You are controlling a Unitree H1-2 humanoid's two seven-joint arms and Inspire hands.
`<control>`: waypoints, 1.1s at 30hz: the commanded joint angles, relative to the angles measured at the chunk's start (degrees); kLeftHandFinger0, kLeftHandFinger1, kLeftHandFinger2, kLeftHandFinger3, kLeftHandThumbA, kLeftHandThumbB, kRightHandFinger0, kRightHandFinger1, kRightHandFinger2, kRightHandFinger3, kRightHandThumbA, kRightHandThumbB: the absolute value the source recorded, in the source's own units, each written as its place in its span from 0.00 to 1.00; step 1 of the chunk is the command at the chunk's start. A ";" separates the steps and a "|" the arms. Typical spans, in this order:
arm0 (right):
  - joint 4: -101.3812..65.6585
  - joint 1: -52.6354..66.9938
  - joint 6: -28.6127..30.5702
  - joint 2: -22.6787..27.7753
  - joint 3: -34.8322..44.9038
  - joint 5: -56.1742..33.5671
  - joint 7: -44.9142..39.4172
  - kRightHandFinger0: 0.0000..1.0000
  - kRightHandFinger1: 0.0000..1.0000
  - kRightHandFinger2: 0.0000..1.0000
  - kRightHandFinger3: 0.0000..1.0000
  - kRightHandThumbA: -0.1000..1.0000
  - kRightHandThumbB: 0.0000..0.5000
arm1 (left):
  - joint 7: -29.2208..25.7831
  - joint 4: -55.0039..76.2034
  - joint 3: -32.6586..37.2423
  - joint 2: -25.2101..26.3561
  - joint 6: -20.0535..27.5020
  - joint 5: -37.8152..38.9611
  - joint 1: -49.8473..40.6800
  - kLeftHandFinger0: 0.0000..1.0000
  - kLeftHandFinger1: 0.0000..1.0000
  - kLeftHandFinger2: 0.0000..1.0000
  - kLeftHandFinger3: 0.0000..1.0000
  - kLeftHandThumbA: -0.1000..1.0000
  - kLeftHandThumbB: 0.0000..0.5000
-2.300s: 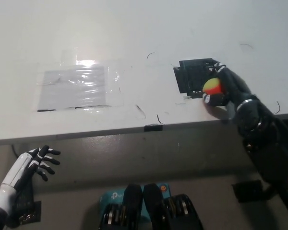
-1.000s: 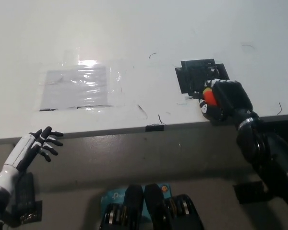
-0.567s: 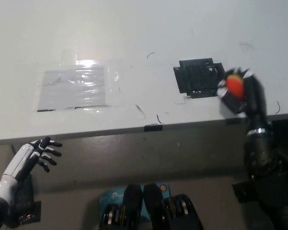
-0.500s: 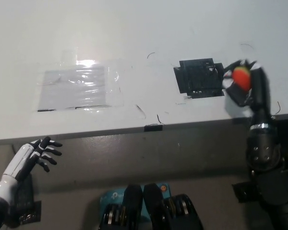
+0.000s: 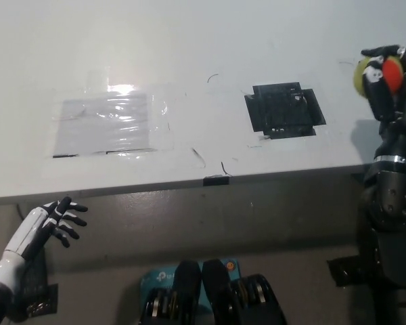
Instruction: The robot uses right hand to squeeze a small tennis ball placed on the black area of the table
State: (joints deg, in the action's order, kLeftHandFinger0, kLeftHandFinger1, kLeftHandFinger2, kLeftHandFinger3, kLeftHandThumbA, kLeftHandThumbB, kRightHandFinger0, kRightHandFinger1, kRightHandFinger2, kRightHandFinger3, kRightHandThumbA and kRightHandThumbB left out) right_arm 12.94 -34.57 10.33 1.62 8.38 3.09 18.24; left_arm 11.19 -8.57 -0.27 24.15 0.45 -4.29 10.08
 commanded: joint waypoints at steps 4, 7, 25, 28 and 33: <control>-6.77 -1.36 -0.56 -1.60 1.01 -7.61 -3.37 0.00 0.00 0.26 0.26 0.00 0.41 | 0.29 4.78 -0.92 1.51 -0.85 -0.29 0.28 0.38 0.44 0.53 0.61 1.00 0.14; -7.70 -0.89 -0.05 -1.83 1.15 -8.10 -3.42 0.00 0.00 0.28 0.27 0.00 0.37 | 0.24 4.65 -1.01 1.34 -0.74 -0.13 0.59 0.37 0.43 0.53 0.63 1.00 0.11; -1.53 -2.49 -4.57 5.29 -7.17 7.18 -6.75 0.00 0.00 0.34 0.43 0.00 0.24 | 0.91 4.29 -1.16 1.71 -0.73 0.21 1.50 0.43 0.47 0.55 0.65 1.00 0.12; 2.30 -4.79 -6.13 10.70 -14.34 16.16 -8.96 0.00 0.10 0.48 0.51 0.00 0.36 | 0.75 4.79 -0.92 1.85 -0.94 -0.67 1.23 0.42 0.47 0.56 0.65 1.00 0.14; 9.98 -7.89 -6.38 14.09 -22.30 24.11 -7.50 0.00 0.16 0.53 0.41 0.00 0.32 | 0.86 3.94 -0.64 1.96 -0.08 -0.85 0.95 0.41 0.46 0.55 0.65 1.00 0.13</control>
State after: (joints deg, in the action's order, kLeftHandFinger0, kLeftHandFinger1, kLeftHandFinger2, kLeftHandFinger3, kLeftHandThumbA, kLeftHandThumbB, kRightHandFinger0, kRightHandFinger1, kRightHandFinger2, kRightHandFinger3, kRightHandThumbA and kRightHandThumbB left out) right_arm 17.61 -33.96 6.79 10.16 -4.60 8.51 13.82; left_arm 11.92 -5.71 -0.25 24.16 -0.98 -4.41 10.12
